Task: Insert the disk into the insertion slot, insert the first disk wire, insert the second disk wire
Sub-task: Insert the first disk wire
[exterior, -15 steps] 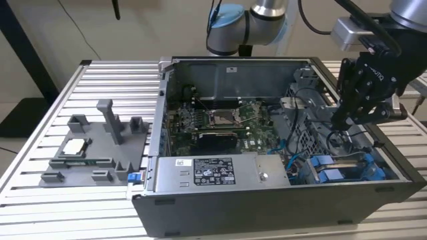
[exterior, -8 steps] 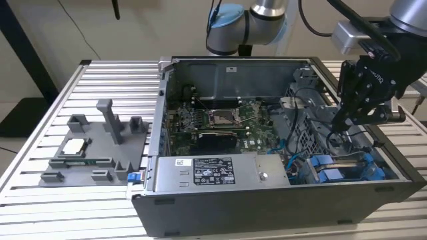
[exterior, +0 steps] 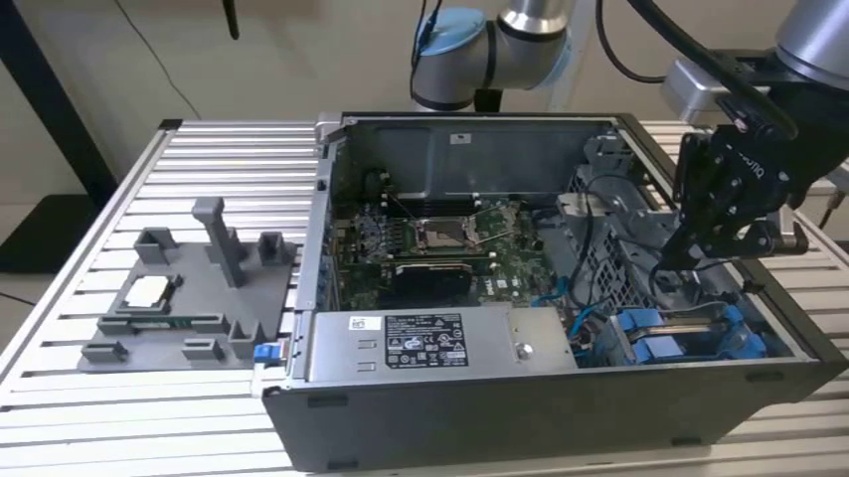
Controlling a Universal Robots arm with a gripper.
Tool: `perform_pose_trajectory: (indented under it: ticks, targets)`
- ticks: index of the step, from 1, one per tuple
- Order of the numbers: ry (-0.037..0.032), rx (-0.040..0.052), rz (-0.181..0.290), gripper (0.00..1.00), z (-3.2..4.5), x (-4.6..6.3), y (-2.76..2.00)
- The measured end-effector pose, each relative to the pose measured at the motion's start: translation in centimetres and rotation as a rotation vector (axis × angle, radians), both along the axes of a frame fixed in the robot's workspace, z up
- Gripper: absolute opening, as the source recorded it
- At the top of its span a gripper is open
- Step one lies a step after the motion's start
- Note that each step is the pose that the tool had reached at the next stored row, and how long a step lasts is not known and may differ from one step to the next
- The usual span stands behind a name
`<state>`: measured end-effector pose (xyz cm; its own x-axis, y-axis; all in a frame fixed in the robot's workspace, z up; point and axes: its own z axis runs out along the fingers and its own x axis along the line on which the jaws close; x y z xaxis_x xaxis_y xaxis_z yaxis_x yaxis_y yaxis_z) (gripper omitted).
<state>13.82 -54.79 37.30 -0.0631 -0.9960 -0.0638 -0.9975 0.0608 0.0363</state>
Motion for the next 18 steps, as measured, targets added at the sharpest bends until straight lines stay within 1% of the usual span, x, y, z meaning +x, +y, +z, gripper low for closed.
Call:
perform_pose_trajectory:
  ticks: [4, 9, 18]
  targets:
    - [0.0, -0.0039, 0.0, 0.19, -0.42, 0.1, -0.01]
    - [0.0, -0.0068, 0.0, 0.19, -0.86, 0.3, -0.02]
    - [0.0, -0.0087, 0.0, 0.19, -1.63, 0.5, -0.01]
